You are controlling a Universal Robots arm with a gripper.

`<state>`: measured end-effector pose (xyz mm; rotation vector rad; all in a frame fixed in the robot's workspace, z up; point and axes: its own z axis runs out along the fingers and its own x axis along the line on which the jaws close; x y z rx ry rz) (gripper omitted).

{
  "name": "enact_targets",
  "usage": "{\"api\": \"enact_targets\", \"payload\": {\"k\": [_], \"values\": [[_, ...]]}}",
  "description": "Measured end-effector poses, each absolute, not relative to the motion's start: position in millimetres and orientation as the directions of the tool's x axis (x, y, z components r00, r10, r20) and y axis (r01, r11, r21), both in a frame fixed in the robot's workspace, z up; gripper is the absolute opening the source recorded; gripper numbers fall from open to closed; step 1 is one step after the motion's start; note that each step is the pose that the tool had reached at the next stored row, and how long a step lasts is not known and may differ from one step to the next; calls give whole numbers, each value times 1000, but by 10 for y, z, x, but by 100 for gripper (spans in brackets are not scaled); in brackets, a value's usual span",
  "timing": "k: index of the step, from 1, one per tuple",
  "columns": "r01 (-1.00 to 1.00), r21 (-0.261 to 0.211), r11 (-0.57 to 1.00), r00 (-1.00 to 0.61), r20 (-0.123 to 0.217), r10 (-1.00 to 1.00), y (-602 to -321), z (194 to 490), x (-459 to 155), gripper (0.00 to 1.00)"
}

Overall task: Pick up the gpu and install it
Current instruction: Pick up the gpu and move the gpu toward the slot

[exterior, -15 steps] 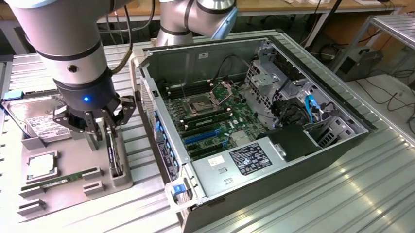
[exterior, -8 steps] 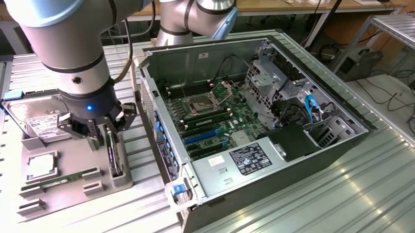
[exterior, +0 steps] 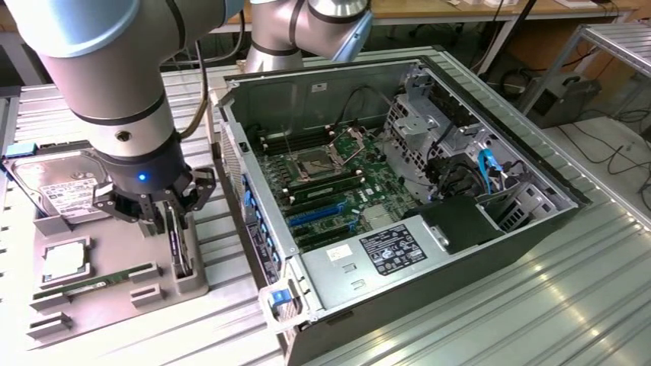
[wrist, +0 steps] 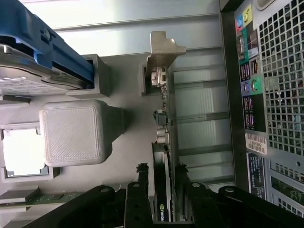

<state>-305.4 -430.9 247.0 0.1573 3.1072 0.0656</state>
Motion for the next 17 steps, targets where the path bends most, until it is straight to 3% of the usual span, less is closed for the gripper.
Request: {"api": "enact_targets", "payload": {"k": [5, 9, 17], "values": [[102, 47, 994, -994, -27, 103, -4309, 2449, -3054, 36], [102, 48, 994, -994, -26, 104, -4310, 2437, -3054, 26], [58, 48, 997, -998, -27, 59, -4309, 2434, -3054, 26]]}}
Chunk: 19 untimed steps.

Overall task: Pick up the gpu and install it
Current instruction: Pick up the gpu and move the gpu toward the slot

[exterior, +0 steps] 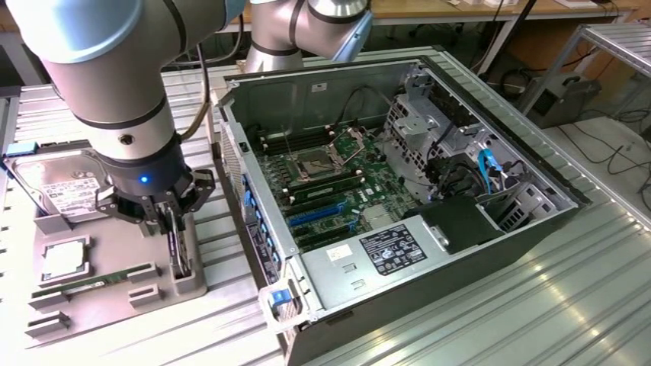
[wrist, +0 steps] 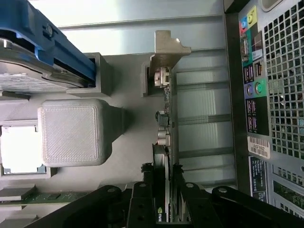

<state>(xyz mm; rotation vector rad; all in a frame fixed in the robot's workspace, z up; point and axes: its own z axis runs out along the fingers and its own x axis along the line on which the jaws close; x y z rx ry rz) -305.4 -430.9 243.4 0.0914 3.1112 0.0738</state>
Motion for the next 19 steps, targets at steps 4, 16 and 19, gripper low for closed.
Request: {"api": "enact_targets", "payload": {"k": [4, 16, 19], "values": [[20, 48, 999, -999, -26, 22, -4309, 2434, -3053, 26], [18, 49, 999, -999, -26, 20, -4309, 3009, -3053, 26], [18, 49, 999, -999, -26, 19, -4309, 3154, -3053, 26]]}}
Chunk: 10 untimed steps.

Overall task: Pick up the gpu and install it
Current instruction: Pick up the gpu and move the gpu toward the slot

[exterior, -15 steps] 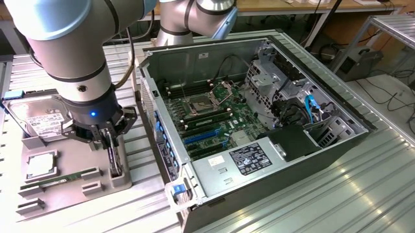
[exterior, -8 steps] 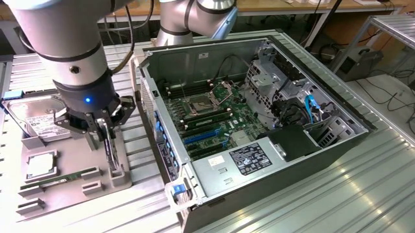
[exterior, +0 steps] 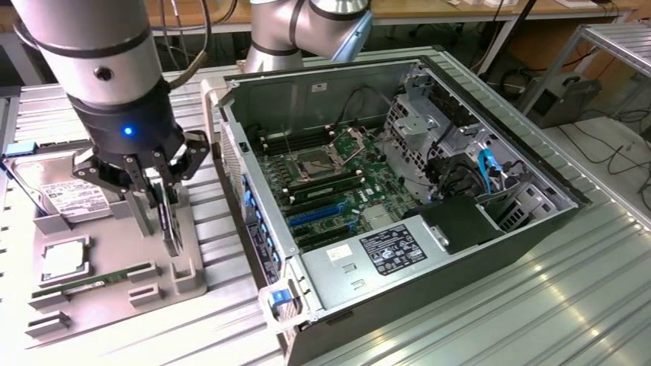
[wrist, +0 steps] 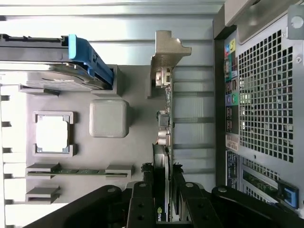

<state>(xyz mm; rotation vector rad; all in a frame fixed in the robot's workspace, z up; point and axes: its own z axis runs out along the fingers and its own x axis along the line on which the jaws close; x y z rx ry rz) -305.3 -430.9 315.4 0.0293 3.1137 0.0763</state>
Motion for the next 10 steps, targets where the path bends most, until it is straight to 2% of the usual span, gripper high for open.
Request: {"api": "enact_targets", "payload": {"k": [10], "values": [[15, 49, 999, -1000, -26, 16, -4329, 3722, -3040, 26]]}}
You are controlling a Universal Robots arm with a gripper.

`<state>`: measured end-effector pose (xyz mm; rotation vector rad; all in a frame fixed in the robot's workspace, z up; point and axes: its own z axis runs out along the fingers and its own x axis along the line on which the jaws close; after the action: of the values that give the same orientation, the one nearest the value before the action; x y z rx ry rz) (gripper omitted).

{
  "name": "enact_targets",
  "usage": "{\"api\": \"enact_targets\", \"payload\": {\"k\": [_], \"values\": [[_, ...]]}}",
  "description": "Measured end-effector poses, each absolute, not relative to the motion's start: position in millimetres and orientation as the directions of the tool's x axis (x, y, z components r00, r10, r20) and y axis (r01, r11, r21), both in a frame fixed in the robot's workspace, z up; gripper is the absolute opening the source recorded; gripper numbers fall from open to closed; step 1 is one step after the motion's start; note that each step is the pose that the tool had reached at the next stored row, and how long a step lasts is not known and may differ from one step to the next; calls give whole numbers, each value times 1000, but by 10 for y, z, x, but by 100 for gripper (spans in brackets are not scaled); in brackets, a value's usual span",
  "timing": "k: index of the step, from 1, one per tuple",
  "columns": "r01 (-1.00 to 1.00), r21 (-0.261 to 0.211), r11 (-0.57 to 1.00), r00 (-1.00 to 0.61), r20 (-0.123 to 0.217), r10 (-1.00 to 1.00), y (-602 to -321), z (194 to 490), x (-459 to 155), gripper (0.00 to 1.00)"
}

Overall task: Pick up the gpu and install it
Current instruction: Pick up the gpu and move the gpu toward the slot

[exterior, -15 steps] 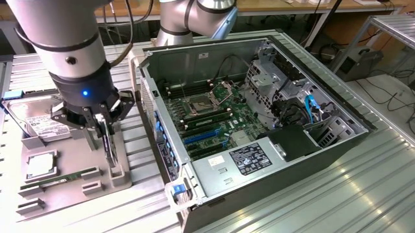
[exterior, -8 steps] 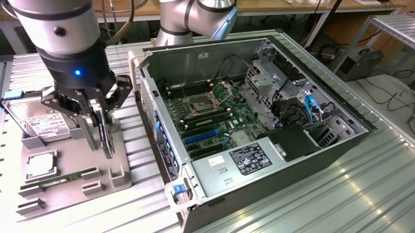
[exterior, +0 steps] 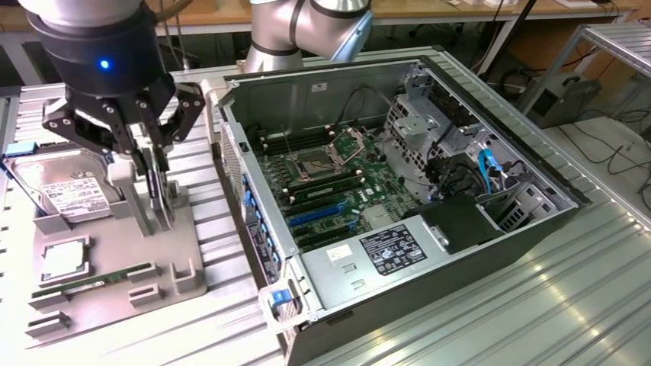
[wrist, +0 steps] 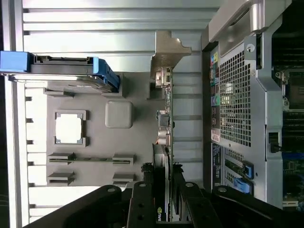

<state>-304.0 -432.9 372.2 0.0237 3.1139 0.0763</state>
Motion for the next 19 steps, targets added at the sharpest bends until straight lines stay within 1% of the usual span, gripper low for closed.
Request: {"api": "enact_targets", "payload": {"k": [7, 10, 14, 19], "values": [[12, 56, 998, -1000, -26, 14, -4438, 4157, -2862, 26], [12, 65, 998, -1000, -25, 14, -4491, 4377, -2670, 26], [12, 69, 998, -1000, -22, 14, -4517, 4537, -2482, 26], [12, 70, 997, -1000, -12, 13, -4523, 4607, -2210, 26]]}}
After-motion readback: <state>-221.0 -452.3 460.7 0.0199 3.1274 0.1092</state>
